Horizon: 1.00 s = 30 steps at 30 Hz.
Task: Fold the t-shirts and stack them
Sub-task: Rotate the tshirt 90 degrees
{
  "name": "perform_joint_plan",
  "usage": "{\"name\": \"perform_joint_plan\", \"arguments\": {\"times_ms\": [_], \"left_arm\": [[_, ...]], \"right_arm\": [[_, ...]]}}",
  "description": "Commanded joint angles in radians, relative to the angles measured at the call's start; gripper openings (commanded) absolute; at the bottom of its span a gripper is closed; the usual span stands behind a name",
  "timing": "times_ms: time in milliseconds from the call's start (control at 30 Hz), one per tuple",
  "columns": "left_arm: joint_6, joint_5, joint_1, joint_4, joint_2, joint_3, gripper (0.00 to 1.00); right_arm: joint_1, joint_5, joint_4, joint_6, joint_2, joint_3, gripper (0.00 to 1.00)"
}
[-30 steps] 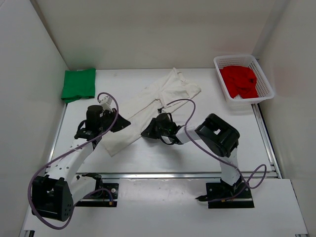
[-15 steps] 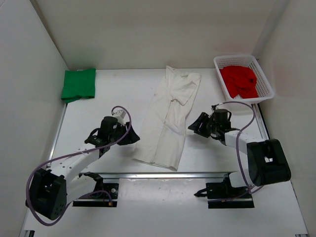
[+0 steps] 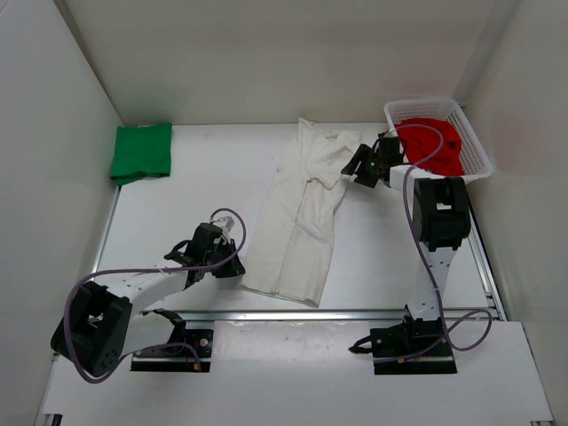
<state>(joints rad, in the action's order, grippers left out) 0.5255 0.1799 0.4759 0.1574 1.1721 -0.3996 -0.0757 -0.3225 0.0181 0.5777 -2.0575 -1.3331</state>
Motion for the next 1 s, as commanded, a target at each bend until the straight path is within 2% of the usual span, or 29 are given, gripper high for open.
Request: {"name": "perform_joint_plan", "arguments": {"times_ms": [0, 33, 67, 133, 233, 267, 333, 367, 400, 433, 467, 500, 533, 567, 600, 633, 700, 767, 800, 833, 933, 967], "left_arm": [[-0.004, 0.046, 0.027, -0.053, -0.017, 0.037, 0.18], [-0.005, 0.056, 0.033, -0.058, -0.023, 0.047, 0.11], [-0.01, 0.052, 0.047, -0.049, -0.031, 0.05, 0.09], [-0.015, 0.05, 0.104, -0.013, -0.055, 0.047, 0.01], [-0.022, 0.113, 0.139, 0.023, -0.112, 0.054, 0.0], [-0.022, 0.131, 0.142, 0.031, -0.126, 0.054, 0.0], [-0.019, 0.17, 0.158, 0.071, -0.178, 0.064, 0.03], [-0.012, 0.196, 0.156, 0.073, -0.192, 0.067, 0.07], [-0.006, 0.207, 0.153, 0.08, -0.224, 0.077, 0.2], [0.005, 0.207, 0.13, 0.097, -0.259, 0.084, 0.38], [0.008, 0.198, 0.115, 0.103, -0.278, 0.085, 0.44], [0.008, 0.193, 0.092, 0.122, -0.319, 0.082, 0.54], [0.011, 0.178, 0.055, 0.137, -0.357, 0.087, 0.7], [0.013, 0.165, 0.034, 0.14, -0.373, 0.094, 0.78], [0.014, 0.162, 0.0, 0.134, -0.399, 0.093, 0.87], [0.024, 0.173, -0.025, 0.128, -0.407, 0.103, 0.9], [0.031, 0.17, -0.031, 0.113, -0.385, 0.111, 0.9], [0.033, 0.174, -0.01, 0.093, -0.339, 0.122, 0.83], [0.036, 0.174, 0.012, 0.076, -0.315, 0.128, 0.78], [0.042, 0.171, 0.035, 0.071, -0.289, 0.131, 0.75], [0.036, 0.174, 0.047, 0.064, -0.256, 0.151, 0.68], [0.034, 0.178, 0.04, 0.071, -0.253, 0.148, 0.66]], "right_arm": [[-0.002, 0.025, -0.122, -0.035, -0.105, -0.173, 0.55], [-0.003, 0.02, -0.135, -0.041, -0.134, -0.207, 0.52], [-0.012, 0.029, -0.173, -0.062, -0.156, -0.263, 0.47], [-0.036, 0.042, -0.257, -0.099, -0.225, -0.351, 0.28], [-0.059, 0.017, -0.311, -0.119, -0.314, -0.483, 0.11], [-0.07, 0.008, -0.351, -0.13, -0.328, -0.553, 0.0], [-0.101, -0.018, -0.449, -0.154, -0.404, -0.664, 0.0], [-0.107, -0.015, -0.481, -0.173, -0.421, -0.749, 0.0], [-0.122, 0.011, -0.542, -0.196, -0.455, -0.828, 0.0], [-0.131, 0.022, -0.588, -0.203, -0.473, -0.866, 0.04], [-0.136, 0.026, -0.61, -0.214, -0.477, -0.92, 0.08], [-0.137, 0.025, -0.636, -0.219, -0.477, -0.954, 0.18], [-0.13, 0.025, -0.658, -0.223, -0.458, -0.968, 0.28], [-0.125, 0.02, -0.668, -0.229, -0.449, -0.975, 0.33], [-0.116, 0.02, -0.675, -0.24, -0.414, -0.962, 0.4], [-0.107, 0.039, -0.676, -0.252, -0.356, -0.921, 0.45], [-0.102, 0.049, -0.637, -0.262, -0.24, -0.796, 0.5], [-0.095, 0.048, -0.545, -0.257, -0.078, -0.585, 0.5], [-0.088, 0.049, -0.461, -0.24, 0.038, -0.426, 0.5], [-0.078, 0.039, -0.381, -0.202, 0.159, -0.34, 0.5], [-0.084, -0.019, -0.169, -0.107, 0.423, 0.134, 0.47], [-0.093, -0.017, -0.144, -0.105, 0.503, 0.184, 0.47]]}}
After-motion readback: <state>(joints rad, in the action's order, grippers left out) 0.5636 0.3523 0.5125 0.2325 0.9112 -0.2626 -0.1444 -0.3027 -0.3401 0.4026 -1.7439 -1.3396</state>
